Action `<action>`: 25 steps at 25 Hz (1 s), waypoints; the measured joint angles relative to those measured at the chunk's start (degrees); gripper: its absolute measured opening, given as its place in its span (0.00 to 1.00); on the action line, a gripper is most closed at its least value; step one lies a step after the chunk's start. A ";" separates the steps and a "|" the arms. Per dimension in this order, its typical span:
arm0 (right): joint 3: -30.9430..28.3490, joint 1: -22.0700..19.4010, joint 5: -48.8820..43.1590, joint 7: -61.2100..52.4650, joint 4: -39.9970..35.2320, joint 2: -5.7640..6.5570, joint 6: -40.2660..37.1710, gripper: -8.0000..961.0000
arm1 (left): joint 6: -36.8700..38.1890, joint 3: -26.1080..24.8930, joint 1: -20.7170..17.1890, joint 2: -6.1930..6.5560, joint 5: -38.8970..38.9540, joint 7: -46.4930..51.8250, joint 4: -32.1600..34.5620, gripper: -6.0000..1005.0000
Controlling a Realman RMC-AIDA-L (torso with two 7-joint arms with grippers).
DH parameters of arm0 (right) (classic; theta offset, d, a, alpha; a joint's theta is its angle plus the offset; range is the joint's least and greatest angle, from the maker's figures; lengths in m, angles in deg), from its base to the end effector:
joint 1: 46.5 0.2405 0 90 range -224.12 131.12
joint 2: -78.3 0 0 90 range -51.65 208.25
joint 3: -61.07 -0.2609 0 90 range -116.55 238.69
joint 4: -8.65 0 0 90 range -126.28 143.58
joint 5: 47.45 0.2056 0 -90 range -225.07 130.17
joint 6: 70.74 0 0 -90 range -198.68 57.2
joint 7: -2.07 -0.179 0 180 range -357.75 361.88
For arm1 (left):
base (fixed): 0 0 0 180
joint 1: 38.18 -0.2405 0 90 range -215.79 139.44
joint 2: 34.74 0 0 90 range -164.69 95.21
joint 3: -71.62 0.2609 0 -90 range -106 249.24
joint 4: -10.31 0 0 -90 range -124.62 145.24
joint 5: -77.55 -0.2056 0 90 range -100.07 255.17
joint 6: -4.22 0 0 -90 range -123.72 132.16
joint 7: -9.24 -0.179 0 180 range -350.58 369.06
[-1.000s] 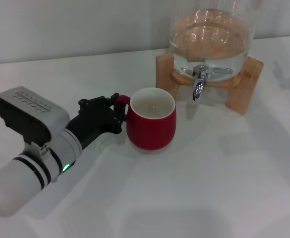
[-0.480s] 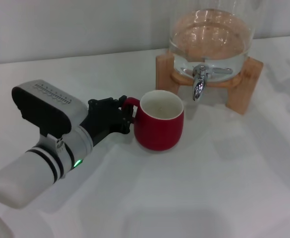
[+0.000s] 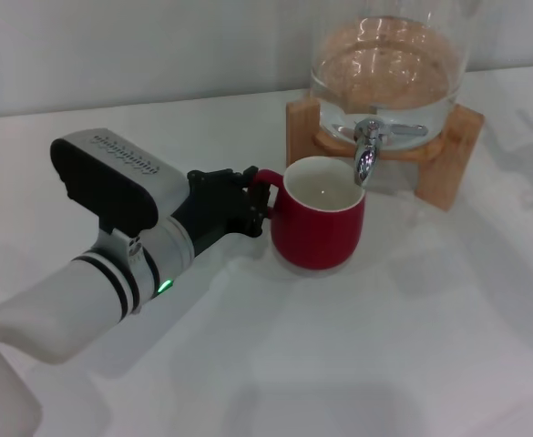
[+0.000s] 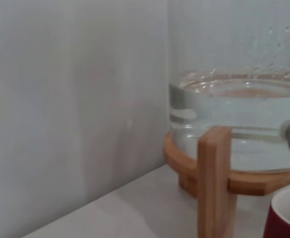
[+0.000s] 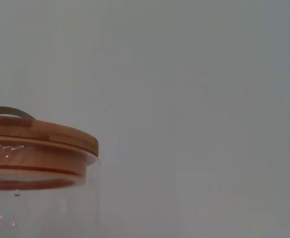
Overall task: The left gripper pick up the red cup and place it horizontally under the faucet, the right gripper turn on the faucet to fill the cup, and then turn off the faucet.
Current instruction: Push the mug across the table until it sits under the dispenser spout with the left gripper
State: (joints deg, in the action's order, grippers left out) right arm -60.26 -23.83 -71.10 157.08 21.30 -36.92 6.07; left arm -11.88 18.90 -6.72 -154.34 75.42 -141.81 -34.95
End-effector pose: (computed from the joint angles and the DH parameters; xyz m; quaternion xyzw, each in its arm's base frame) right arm 0.3257 0.3696 0.0864 -0.6440 0.1600 0.3923 0.6370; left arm -0.1612 0.3801 -0.1632 -0.9059 -0.1802 -0.1943 0.3304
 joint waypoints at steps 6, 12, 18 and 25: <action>0.15 0.15 0.01 -0.03 0.00 0.00 0.02 0.64 | 1.31 0.81 1.61 -0.04 0.06 0.86 0.08 0.18; 0.88 0.24 0.01 -0.07 0.20 0.01 0.27 0.64 | 2.19 2.52 2.81 0.05 0.01 2.17 0.09 0.19; 1.26 0.27 0.01 -0.07 0.09 0.01 1.20 0.64 | 2.21 3.16 2.97 0.03 0.04 2.59 0.09 0.19; 2.21 0.28 0.01 -0.07 0.09 0.01 1.49 0.64 | 2.87 3.24 3.49 -0.02 -0.12 3.05 0.19 0.19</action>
State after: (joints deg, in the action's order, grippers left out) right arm -58.05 -23.56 -71.09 157.01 21.38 -36.92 7.56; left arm -9.01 22.14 -3.23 -154.36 75.30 -138.76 -34.76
